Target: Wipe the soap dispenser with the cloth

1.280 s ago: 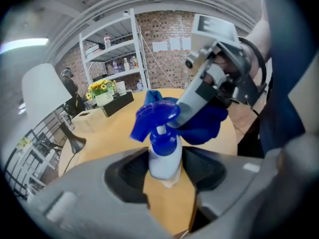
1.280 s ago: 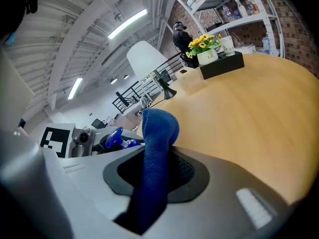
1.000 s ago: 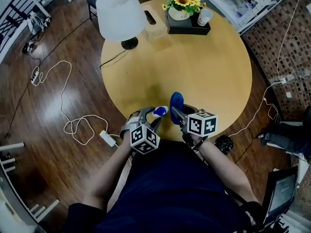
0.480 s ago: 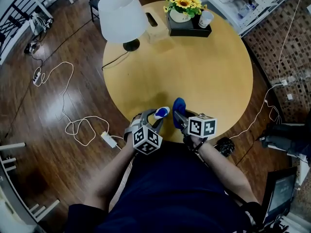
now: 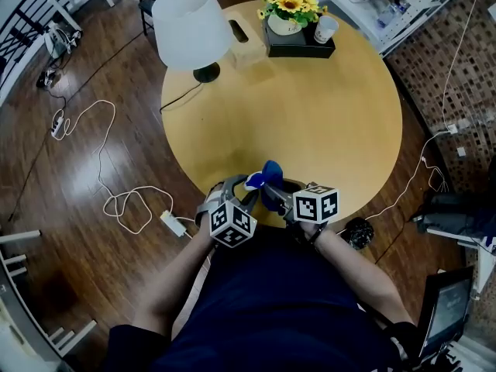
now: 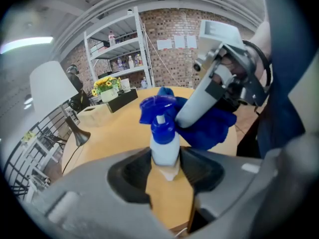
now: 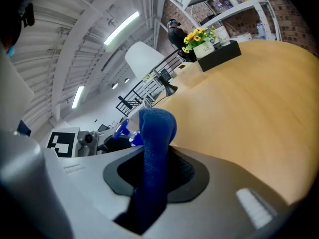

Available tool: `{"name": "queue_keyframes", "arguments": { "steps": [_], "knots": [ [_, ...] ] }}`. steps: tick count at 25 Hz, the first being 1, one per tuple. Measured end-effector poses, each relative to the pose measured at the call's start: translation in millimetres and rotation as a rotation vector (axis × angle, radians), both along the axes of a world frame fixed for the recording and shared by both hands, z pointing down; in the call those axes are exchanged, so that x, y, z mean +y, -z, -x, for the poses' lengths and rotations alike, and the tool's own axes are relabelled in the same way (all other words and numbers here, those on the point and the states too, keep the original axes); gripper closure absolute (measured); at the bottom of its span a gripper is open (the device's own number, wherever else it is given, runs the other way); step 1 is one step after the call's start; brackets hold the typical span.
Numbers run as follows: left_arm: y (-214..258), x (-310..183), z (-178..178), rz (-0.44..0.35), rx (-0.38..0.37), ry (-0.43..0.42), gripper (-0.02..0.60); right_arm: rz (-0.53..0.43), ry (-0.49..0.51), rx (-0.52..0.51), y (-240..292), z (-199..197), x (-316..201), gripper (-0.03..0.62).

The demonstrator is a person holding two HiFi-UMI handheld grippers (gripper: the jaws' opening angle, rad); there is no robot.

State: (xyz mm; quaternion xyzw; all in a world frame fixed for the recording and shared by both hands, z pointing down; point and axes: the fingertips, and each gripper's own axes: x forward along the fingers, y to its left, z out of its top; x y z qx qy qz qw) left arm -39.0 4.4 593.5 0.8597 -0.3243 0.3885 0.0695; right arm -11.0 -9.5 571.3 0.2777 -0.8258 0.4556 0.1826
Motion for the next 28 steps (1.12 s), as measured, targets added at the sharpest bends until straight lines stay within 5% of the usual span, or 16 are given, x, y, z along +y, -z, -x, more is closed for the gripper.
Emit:
{"name": "queue_keyframes", "arguments": {
  "steps": [6, 11, 17, 19, 24, 28],
  "knots": [
    [-0.1, 2.6, 1.9, 0.013, 0.005, 0.006, 0.403, 0.021, -0.116, 0.133, -28.0, -40.0, -16.4, 0.491],
    [37.7, -3.4, -3.3, -0.035, 0.091, 0.000, 0.396, 0.025, -0.170, 0.128, -24.4, -63.3, -9.3, 0.491],
    [38.1, -23.0, -20.5, -0.028, 0.077, -0.024, 0.398, 0.052, -0.188, 0.113, -29.7, -69.5, -1.5, 0.491],
    [36.1, -32.1, -12.8, -0.002, 0.166, 0.082, 0.436, 0.051, -0.187, 0.111, -29.3, -69.4, 0.7, 0.491],
    [33.6, -54.5, 50.3, 0.234, 0.576, 0.576, 0.439, 0.036, -0.208, 0.117, -28.4, -76.3, -5.7, 0.491],
    [4.4, -42.9, 94.1, 0.387, 0.843, 0.859, 0.439, 0.022, -0.206, 0.107, -26.5, -65.5, -20.0, 0.491]
  ]
}}
